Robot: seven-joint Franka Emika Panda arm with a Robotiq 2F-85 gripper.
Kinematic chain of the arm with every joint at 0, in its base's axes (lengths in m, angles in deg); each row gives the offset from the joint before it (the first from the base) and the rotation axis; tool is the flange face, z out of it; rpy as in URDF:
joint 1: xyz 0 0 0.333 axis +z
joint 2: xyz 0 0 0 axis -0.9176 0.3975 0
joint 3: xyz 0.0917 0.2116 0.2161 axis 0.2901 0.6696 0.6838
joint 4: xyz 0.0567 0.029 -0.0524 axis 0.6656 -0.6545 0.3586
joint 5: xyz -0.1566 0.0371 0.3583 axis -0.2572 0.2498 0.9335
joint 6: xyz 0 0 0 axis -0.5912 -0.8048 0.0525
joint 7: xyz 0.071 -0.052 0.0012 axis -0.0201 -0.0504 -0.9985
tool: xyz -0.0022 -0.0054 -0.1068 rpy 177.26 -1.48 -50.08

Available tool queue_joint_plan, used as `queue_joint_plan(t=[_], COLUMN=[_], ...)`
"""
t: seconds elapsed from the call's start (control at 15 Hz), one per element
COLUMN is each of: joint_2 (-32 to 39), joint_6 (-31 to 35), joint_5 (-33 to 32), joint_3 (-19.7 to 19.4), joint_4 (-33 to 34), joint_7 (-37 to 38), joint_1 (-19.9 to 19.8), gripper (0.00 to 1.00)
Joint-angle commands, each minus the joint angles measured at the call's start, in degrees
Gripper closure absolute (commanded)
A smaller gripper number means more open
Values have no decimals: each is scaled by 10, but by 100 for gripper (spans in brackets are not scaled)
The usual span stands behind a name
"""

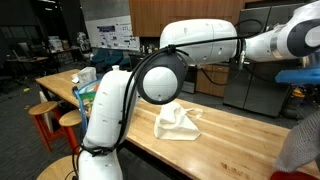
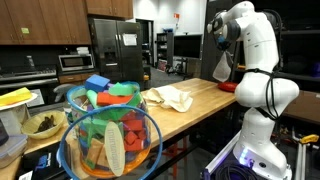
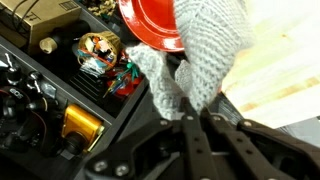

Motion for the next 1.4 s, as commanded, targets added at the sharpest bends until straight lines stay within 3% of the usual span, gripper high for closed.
queue_joint_plan(t=[0.0, 0.4, 0.73, 0.8, 0.87, 1.33], joint_2=[-16, -57, -158, -86, -97, -86], joint_6=[-28, 22, 102, 68, 72, 72], joint_5=[9, -7, -8, 0, 0, 0], joint_3=[13, 30, 45, 37, 38, 37], joint_4=[10, -33, -149, -65, -78, -75], joint_7=[-14, -67, -124, -100, -101, -101], joint_1=[9, 31, 54, 43, 45, 43], gripper=[99, 99, 99, 99, 95, 95])
